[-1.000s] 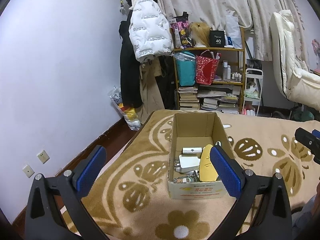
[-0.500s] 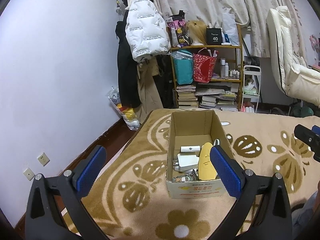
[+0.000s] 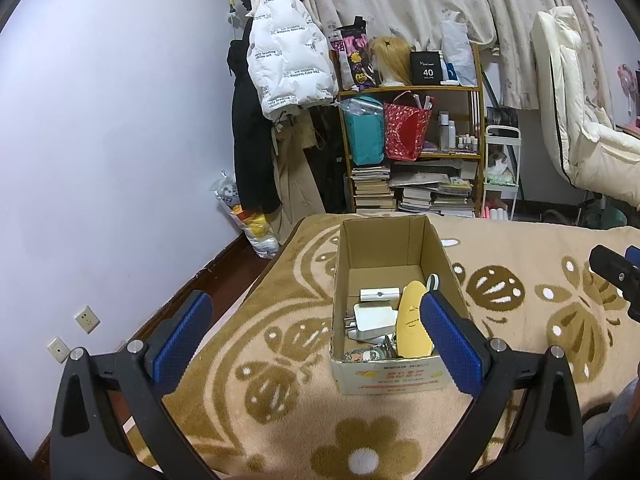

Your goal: Organize rigid objects

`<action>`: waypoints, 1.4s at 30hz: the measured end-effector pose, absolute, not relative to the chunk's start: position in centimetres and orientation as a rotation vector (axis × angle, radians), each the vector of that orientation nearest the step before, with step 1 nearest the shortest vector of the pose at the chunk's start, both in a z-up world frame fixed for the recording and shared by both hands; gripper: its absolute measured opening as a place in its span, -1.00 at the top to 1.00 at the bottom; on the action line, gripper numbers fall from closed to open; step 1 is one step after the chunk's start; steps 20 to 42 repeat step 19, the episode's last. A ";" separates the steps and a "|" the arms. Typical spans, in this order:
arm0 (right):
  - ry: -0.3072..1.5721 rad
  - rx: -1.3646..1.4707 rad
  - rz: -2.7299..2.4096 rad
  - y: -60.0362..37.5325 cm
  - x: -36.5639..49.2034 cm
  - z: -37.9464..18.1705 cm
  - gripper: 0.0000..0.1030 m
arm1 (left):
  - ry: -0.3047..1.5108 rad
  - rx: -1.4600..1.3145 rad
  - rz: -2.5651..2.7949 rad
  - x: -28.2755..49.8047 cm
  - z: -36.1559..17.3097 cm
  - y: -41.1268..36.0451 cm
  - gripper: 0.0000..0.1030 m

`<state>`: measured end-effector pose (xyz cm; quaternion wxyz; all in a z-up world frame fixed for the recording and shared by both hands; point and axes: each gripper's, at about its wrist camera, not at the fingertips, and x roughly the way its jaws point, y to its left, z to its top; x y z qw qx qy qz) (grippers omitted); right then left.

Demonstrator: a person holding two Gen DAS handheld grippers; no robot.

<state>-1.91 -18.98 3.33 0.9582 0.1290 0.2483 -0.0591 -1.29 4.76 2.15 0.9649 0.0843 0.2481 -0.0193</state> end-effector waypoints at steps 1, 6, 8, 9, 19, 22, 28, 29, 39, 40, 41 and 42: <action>0.503 0.263 -0.122 -19.1 -2.0 3.3 -1.00 | 0.502 0.170 -0.040 -1.3 2.1 4.8 -0.99; 0.503 0.261 -0.124 -19.4 -2.1 3.2 -1.00 | 0.503 0.172 -0.038 -1.3 2.1 4.8 -0.99; 0.503 0.257 -0.126 -19.8 -2.3 3.0 -1.00 | 0.502 0.172 -0.039 -1.3 2.2 4.7 -0.99; 0.502 0.256 -0.127 -19.9 -2.4 3.1 -1.00 | 0.503 0.173 -0.040 -1.3 2.2 4.7 -0.99; 0.504 0.257 -0.126 -20.4 -2.5 3.0 -1.00 | 0.501 0.172 -0.045 -1.4 2.0 4.8 -0.99; 0.504 0.257 -0.126 -20.4 -2.5 3.0 -1.00 | 0.501 0.172 -0.045 -1.4 2.0 4.8 -0.99; 0.504 0.257 -0.126 -20.4 -2.5 3.0 -1.00 | 0.501 0.172 -0.045 -1.4 2.0 4.8 -0.99; 0.504 0.257 -0.126 -20.4 -2.5 3.0 -1.00 | 0.501 0.172 -0.045 -1.4 2.0 4.8 -0.99; 0.504 0.257 -0.126 -20.4 -2.5 3.0 -1.00 | 0.501 0.172 -0.045 -1.4 2.0 4.8 -0.99; 0.504 0.257 -0.126 -20.4 -2.5 3.0 -1.00 | 0.501 0.172 -0.045 -1.4 2.0 4.8 -0.99; 0.504 0.257 -0.126 -20.4 -2.5 3.0 -1.00 | 0.501 0.172 -0.045 -1.4 2.0 4.8 -0.99; 0.504 0.257 -0.126 -20.4 -2.5 3.0 -1.00 | 0.501 0.172 -0.045 -1.4 2.0 4.8 -0.99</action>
